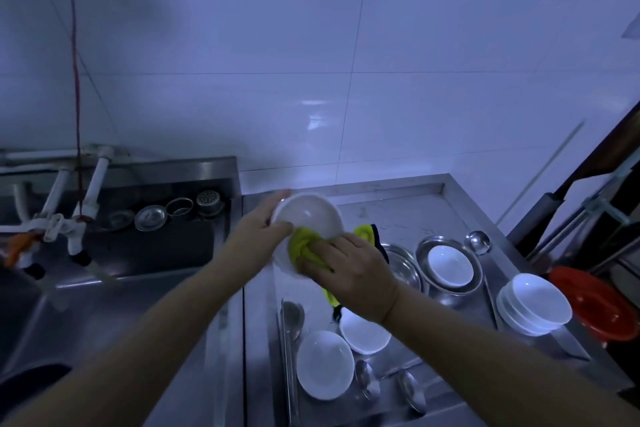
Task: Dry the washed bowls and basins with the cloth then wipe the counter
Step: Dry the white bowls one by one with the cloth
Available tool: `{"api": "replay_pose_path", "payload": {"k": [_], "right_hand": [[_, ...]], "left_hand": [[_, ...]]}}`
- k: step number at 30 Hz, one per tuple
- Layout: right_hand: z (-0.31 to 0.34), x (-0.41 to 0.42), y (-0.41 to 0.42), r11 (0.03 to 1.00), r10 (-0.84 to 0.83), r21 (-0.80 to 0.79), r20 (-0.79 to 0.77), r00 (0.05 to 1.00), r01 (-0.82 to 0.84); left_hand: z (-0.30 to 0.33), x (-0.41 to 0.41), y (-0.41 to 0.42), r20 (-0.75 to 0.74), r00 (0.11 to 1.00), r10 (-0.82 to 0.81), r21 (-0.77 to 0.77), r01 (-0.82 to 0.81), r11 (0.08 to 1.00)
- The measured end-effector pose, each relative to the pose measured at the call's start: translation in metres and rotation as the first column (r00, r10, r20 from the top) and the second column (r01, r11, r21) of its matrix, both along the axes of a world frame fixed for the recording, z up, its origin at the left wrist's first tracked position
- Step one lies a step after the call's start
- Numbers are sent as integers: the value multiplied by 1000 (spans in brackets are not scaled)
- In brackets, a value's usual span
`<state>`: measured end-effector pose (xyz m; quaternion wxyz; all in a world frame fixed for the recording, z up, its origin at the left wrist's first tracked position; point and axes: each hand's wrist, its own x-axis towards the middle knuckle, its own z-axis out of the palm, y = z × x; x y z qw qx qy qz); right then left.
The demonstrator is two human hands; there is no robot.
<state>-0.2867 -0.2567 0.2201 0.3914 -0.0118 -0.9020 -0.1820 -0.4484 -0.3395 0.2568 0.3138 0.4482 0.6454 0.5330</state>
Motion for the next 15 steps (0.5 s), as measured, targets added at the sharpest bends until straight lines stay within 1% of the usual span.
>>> {"api": "replay_pose_path", "payload": {"k": [2, 4, 5, 7, 9, 11, 12, 13, 14, 15], "right_hand": [[-2, -12, -16, 987, -125, -122, -130, 984, 109], [-7, -23, -33, 961, -165, -252, -189, 968, 115], [-10, -27, -39, 954, -156, -285, -199, 967, 96], [-15, -26, -39, 961, -96, -272, -188, 978, 42], [-16, -16, -24, 986, 7, -165, -138, 990, -30], [-14, -5, -7, 987, 147, -67, -33, 989, -149], [-15, -1, -2, 980, 196, -47, 23, 980, -195], [-18, 1, -2, 976, 215, -44, 55, 975, -213], [-21, 1, -5, 979, 200, -53, 59, 978, -197], [-25, -1, -10, 986, 156, -73, 42, 987, -152]], "left_hand": [[-12, 20, -6, 59, 991, 120, 159, -128, 979], [-19, 29, -12, 151, 972, 178, 247, -211, 946], [-20, 27, -13, 161, 971, 179, 265, -217, 939], [-19, 15, -15, 86, 987, 133, 250, -150, 956], [-18, 0, -16, -15, 998, 67, 159, -64, 985], [-14, -14, -15, -97, 993, -65, -20, 64, 998], [-9, -20, -13, -96, 983, -156, -128, 143, 981], [-4, -24, -13, -55, 974, -219, -214, 202, 956], [0, -27, -13, 3, 973, -232, -260, 225, 939], [2, -27, -14, 59, 977, -207, -262, 215, 941]]}}
